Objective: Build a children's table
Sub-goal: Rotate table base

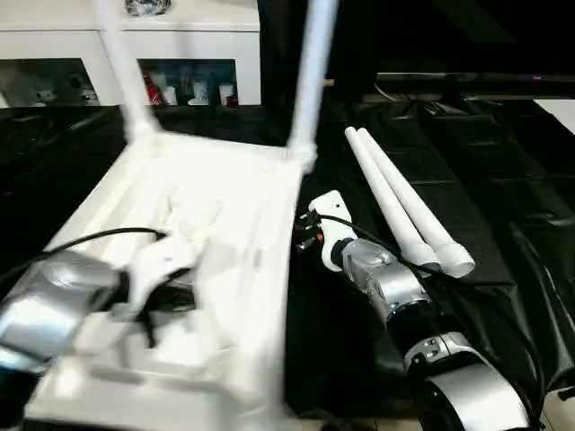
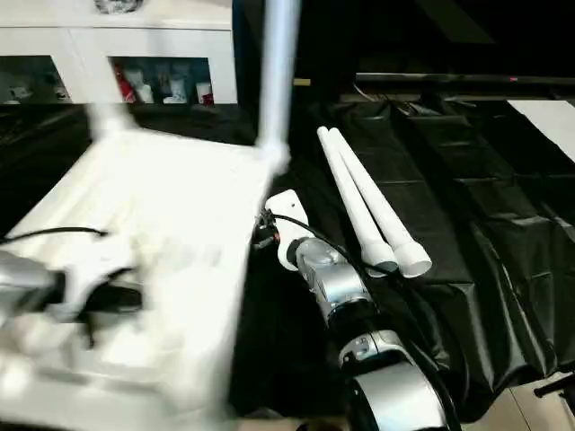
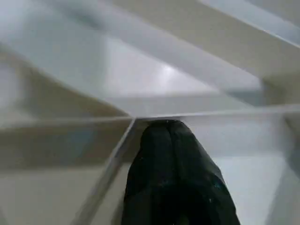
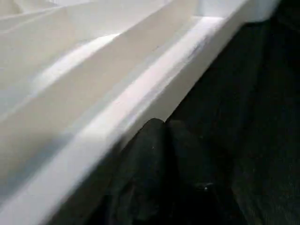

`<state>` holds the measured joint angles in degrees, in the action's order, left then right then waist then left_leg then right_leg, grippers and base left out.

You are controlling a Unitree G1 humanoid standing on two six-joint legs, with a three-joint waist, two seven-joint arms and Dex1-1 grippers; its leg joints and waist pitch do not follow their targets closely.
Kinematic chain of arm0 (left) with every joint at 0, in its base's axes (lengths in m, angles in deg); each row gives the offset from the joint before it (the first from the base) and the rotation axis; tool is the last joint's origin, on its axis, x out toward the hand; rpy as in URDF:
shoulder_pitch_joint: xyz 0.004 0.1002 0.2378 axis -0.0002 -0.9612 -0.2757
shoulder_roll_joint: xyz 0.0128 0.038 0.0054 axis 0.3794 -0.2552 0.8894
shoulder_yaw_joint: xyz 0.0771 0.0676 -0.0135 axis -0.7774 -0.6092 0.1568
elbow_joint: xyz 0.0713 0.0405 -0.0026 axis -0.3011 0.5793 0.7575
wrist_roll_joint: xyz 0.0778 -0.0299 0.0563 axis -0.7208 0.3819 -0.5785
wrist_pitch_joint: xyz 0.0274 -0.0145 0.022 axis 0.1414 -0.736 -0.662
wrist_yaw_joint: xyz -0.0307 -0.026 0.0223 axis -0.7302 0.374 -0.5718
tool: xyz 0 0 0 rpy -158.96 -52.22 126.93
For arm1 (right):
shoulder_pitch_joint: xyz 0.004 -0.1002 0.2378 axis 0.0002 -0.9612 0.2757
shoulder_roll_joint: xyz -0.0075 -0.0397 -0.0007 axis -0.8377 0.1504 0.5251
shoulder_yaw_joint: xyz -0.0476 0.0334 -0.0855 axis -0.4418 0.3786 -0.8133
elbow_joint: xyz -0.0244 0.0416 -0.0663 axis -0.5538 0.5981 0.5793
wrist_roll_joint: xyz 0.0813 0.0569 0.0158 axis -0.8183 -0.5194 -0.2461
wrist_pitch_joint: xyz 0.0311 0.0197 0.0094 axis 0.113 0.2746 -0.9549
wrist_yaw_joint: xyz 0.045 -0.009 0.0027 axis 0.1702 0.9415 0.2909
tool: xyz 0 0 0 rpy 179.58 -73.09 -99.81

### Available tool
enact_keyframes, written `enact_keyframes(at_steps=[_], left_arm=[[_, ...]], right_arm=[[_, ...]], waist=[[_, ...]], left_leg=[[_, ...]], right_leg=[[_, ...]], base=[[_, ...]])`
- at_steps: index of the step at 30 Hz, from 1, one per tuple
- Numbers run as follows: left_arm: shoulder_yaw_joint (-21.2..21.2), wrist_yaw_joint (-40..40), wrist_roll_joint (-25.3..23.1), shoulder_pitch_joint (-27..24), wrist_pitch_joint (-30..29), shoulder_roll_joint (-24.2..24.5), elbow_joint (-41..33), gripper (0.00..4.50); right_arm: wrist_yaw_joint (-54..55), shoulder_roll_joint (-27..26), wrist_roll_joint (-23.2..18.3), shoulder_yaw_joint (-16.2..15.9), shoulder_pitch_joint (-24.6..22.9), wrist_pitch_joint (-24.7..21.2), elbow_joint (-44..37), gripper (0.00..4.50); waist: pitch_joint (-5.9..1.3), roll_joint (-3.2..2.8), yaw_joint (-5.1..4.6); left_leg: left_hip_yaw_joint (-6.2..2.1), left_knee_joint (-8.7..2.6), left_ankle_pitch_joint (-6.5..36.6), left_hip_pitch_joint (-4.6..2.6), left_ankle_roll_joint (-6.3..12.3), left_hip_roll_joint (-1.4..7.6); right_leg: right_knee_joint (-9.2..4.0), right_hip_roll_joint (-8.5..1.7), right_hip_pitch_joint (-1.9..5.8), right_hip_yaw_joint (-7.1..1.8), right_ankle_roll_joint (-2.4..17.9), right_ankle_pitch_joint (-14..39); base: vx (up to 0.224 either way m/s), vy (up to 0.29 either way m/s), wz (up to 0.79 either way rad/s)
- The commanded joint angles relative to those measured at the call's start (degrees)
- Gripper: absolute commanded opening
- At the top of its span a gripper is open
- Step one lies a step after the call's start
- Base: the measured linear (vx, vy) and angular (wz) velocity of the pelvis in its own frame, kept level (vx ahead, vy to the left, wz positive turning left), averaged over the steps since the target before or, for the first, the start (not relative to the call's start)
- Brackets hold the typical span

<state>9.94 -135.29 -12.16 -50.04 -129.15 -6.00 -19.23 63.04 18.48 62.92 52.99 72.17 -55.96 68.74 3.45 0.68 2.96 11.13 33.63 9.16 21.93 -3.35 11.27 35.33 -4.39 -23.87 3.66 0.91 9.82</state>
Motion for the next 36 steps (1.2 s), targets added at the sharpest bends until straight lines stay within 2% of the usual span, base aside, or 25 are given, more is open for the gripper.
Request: enact_keyframes(at_steps=[1,3,10,13,15,16,17,19,21,22,23,25,26,27,28,30,31,32,36], left_arm=[[0.1,1.1,0.6,2.8,2.9,-1.4,0.9,0.0],[0.2,5.6,-1.7,6.8,6.9,-4.3,7.3,0.0],[-0.3,16.7,-8.2,14.9,15.7,-6.9,22.9,0.0],[0.7,22.3,-8.9,18.6,20.1,-9.5,30.9,0.0],[0.7,23.9,-9.2,19.4,21.3,-10.1,33.0,0.0],[0.5,26.5,-10.2,20.9,24.0,-11.1,37.3,0.0],[0.5,26.5,-10.2,20.9,24.0,-11.1,37.3,0.0],[-0.3,29.3,-11.6,22.3,28.4,-12.0,42.0,0.0],[0.6,27.7,-10.4,21.7,28.0,-12.2,40.1,0.0],[1.3,27.3,-9.7,21.5,27.4,-12.2,39.1,0.0],[2.0,26.7,-8.9,21.2,26.5,-12.1,37.6,0.0],[2.6,24.6,-7.7,19.7,26.0,-11.1,32.9,0.0],[4.1,22.2,-4.7,18.9,23.7,-11.2,29.5,0.0],[4.1,22.2,-4.7,18.9,23.7,-11.2,29.5,0.34],[7.3,20.8,0.5,18.4,21.3,-12.6,25.9,0.34],[9.1,21.7,3.3,18.0,19.3,-14.0,22.8,0.42],[9.1,21.3,4.7,17.4,17.3,-14.7,20.2,0.42],[8.6,20.4,6.3,16.3,14.4,-15.6,16.9,0.75],[6.4,17.2,8.0,13.9,11.2,-16.3,12.3,1.05]], right_arm=[[-2.2,-1.6,-0.5,-1.4,1.3,0.8,-0.6,0.04],[-2.3,-1.7,-0.4,-1.3,1.7,1.2,-0.5,0.04],[-1.0,-0.7,-0.4,-0.2,1.5,1.3,-1.9,0.04],[0.5,0.2,-0.2,0.4,1.0,1.0,-4.0,0.04],[1.0,0.5,-0.1,0.7,1.0,0.8,-4.4,0.04],[1.9,0.8,-0.2,1.3,0.9,0.7,-5.1,0.04],[1.9,0.8,-0.2,1.3,0.9,0.7,-5.1,0.04],[3.9,1.7,-0.4,2.7,0.7,-0.1,-7.3,0.04],[5.3,2.8,0.2,3.2,0.1,-1.4,-9.8,0.04],[5.5,3.3,0.5,3.2,-0.1,-2.7,-11.1,0.04],[5.7,4.0,1.0,3.0,-0.5,-4.7,-12.9,0.04],[4.6,5.5,1.0,3.0,-1.4,-7.3,-16.8,0.04],[3.2,6.5,-0.3,3.8,-2.1,-8.6,-19.6,0.04],[3.2,6.5,-0.3,3.8,-2.1,-8.6,-19.6,0.29],[3.5,8.3,-0.6,5.0,-2.2,-10.3,-21.9,0.29],[4.5,9.7,-0.5,6.2,-1.5,-12.4,-22.1,0.37],[4.6,10.9,-0.5,6.5,-0.9,-14.3,-22.1,0.42],[4.5,12.5,-0.3,6.6,0.0,-16.7,-22.0,0.71],[4.2,15.1,0.6,6.6,2.0,-21.7,-21.3,1.0]], waist=[[-4.01,-0.91,0.26],[-3.94,-1.0,0.35],[-4.08,-0.82,0.52],[-4.28,-0.74,0.69],[-4.4,-0.76,0.92],[-4.43,-1.34,0.97],[-4.49,-1.1,1.04],[-4.62,-1.45,0.98],[-4.81,-1.22,1.13],[-4.76,-2.22,1.15],[-4.73,-1.59,1.0],[-4.69,-1.56,1.28],[-4.67,-1.78,1.25],[-4.71,-1.61,1.27],[-4.57,-1.37,1.28],[-4.38,-1.51,1.43],[-4.31,-1.29,1.51],[-4.24,-1.01,1.51],[-4.02,-1.01,1.64]], left_leg=[[-1.03,-4.1,15.2,-1.48,-2.4,1.55],[-0.97,-4.06,15.8,-1.59,-2.47,1.46],[-1.31,-4.19,17.5,-1.64,-3.06,1.53],[-1.27,-4.1,15.6,-1.49,-2.97,1.56],[-1.21,-3.93,14.6,-1.51,-2.77,1.59],[-1.23,-3.88,14.3,-1.45,-2.77,1.52],[-1.21,-3.86,14.7,-1.6,-2.91,1.53],[-1.3,-3.86,14.3,-1.5,-3.14,1.51],[-1.27,-3.74,12.5,-1.4,-3.01,1.61],[-1.31,-3.63,12.4,-1.51,-3.23,1.53],[-1.18,-3.62,12.5,-1.41,-3.02,1.51],[-1.19,-3.66,12.0,-1.39,-2.74,1.62],[-1.13,-3.59,13.1,-1.51,-2.82,1.56],[-1.09,-3.55,13.0,-1.44,-2.83,1.66],[-0.98,-3.57,13.2,-1.42,-2.59,1.53],[-0.92,-3.58,13.9,-1.62,-2.95,1.57],[-0.92,-3.57,14.9,-1.7,-3.13,1.56],[-0.9,-3.57,15.3,-1.79,-3.15,1.6],[-0.82,-3.51,16.1,-1.74,-2.95,1.36]], right_leg=[[-3.77,-3.36,2.7,-2.85,11.2,12.1],[-3.95,-3.26,2.56,-2.86,10.9,13.0],[-4.25,-3.42,2.65,-2.75,9.2,16.1],[-3.91,-3.38,2.78,-2.75,9.5,13.1],[-3.74,-3.54,2.81,-2.77,10.0,11.5],[-3.75,-3.4,2.72,-2.71,10.2,10.5],[-3.74,-3.35,2.77,-2.68,10.0,10.2],[-3.58,-3.24,2.86,-2.62,10.1,8.0],[-3.14,-3.44,3.16,-2.58,10.9,5.4],[-3.01,-3.33,3.07,-2.58,11.2,4.8],[-3.08,-3.15,3.2,-2.55,11.6,3.8],[-3.01,-3.32,3.31,-2.54,12.0,3.2],[-3.17,-3.33,3.3,-2.55,12.0,4.1],[-3.02,-3.47,3.47,-2.62,12.3,3.8],[-3.19,-3.29,3.25,-2.61,12.4,4.6],[-3.32,-3.27,3.07,-2.61,12.8,6.4],[-3.51,-3.29,3.12,-2.58,12.6,8.5],[-3.53,-3.27,3.09,-2.6,12.3,10.3],[-4.3,-3.17,2.8,-2.64,10.0,15.1]], base=[[0.0,0.0,0.0],[0.0,0.0,0.0],[0.0,0.0,0.0],[0.0,0.0,0.0],[0.0,0.0,0.0],[0.0,0.0,0.0],[0.0,0.0,0.0],[0.0,0.0,0.0],[0.0,0.0,0.0],[0.0,0.0,0.0],[0.0,0.0,0.0],[0.0,0.0,0.0],[0.0,0.0,0.0],[0.0,0.0,0.0],[0.0,0.0,0.0],[0.0,0.0,0.0],[0.0,0.0,0.0],[0.0,0.0,0.0],[0.0,0.0,0.0]])
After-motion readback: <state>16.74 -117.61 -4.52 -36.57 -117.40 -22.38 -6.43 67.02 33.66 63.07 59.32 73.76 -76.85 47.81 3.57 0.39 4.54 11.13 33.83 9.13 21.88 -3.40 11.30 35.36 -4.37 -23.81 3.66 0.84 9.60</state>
